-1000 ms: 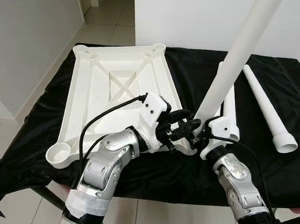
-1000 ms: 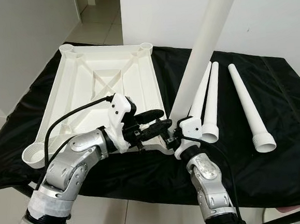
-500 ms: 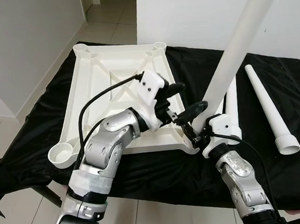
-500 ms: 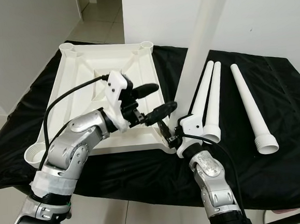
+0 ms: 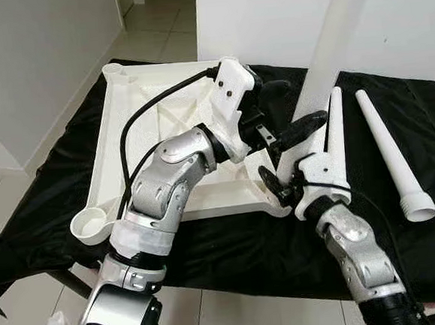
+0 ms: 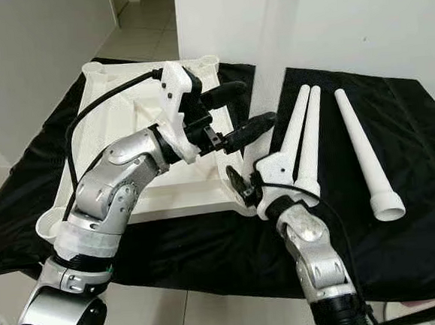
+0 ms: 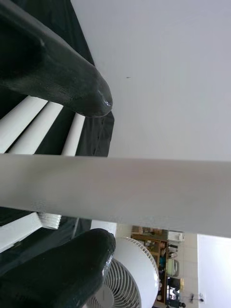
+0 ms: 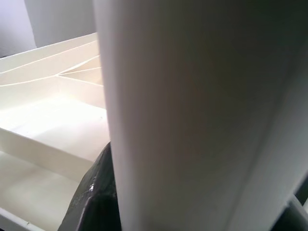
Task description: Building children table
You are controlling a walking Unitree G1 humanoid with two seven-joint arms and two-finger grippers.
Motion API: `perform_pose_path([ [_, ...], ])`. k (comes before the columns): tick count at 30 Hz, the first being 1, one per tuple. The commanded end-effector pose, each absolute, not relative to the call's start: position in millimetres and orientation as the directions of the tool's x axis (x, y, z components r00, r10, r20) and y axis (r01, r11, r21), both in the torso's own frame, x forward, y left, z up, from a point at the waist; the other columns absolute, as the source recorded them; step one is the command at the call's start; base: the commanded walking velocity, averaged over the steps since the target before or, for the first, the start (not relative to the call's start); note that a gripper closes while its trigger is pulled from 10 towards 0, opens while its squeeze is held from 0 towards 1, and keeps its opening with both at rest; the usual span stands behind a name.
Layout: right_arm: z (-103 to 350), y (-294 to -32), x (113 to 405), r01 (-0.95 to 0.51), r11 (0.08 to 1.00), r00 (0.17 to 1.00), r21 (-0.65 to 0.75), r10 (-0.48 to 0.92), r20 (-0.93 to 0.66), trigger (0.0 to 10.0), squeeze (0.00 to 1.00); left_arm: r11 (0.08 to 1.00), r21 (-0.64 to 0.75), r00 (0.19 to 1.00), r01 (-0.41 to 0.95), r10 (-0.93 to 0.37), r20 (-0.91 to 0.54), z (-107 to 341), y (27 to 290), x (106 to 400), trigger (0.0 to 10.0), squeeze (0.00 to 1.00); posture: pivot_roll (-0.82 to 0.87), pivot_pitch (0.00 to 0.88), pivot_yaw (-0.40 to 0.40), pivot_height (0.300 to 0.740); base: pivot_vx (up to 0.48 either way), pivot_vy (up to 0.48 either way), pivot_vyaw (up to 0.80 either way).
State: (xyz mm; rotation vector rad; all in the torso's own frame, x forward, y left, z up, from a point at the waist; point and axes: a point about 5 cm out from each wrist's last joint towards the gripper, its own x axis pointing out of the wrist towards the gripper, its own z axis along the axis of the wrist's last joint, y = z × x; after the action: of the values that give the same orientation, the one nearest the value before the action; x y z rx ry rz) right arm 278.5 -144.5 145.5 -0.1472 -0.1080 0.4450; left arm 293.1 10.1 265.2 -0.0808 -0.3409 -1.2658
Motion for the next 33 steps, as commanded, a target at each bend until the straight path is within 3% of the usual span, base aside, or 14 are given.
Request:
perform_pose_path([
  [1, 157.1, -138.1, 280.3, -0.461, 0.851, 0.871, -0.251, 0.488, 0.058, 10.0, 0.0, 0.238, 0.178, 0.177, 0.955, -0.937, 0.302, 274.3, 5.2, 287.5, 10.0, 0.0, 0.06, 0.0, -0.021, 0.74, 0.0, 0.0, 0.0],
  [19, 170.9, -130.9, 280.7, -0.514, 0.808, 0.841, -0.287, 0.541, 0.015, 10.0, 0.0, 0.203, 0.204, 0.133, 0.958, -0.941, 0.312, 283.9, 0.9, 286.3, 10.0, 0.0, 0.06, 0.0, -0.017, 0.74, 0.0, 0.0, 0.0],
  [26, 138.6, -136.1, 277.8, -0.412, 0.905, 0.911, -0.11, 0.411, -0.035, 10.0, 0.0, 0.213, 0.203, 0.15, 0.956, -0.947, 0.285, 279.2, 3.8, 286.7, 10.0, 0.0, 0.07, 0.0, -0.012, 0.74, 0.0, 0.0, 0.0],
  [33, 123.9, -136.7, 276.7, -0.351, 0.936, 0.936, -0.025, 0.35, -0.039, 10.0, 0.0, 0.221, 0.198, 0.165, 0.955, -0.95, 0.265, 273.9, 7.8, 285.3, 10.0, 0.0, 0.07, 0.0, -0.004, 0.74, 0.0, 0.0, 0.0],
])
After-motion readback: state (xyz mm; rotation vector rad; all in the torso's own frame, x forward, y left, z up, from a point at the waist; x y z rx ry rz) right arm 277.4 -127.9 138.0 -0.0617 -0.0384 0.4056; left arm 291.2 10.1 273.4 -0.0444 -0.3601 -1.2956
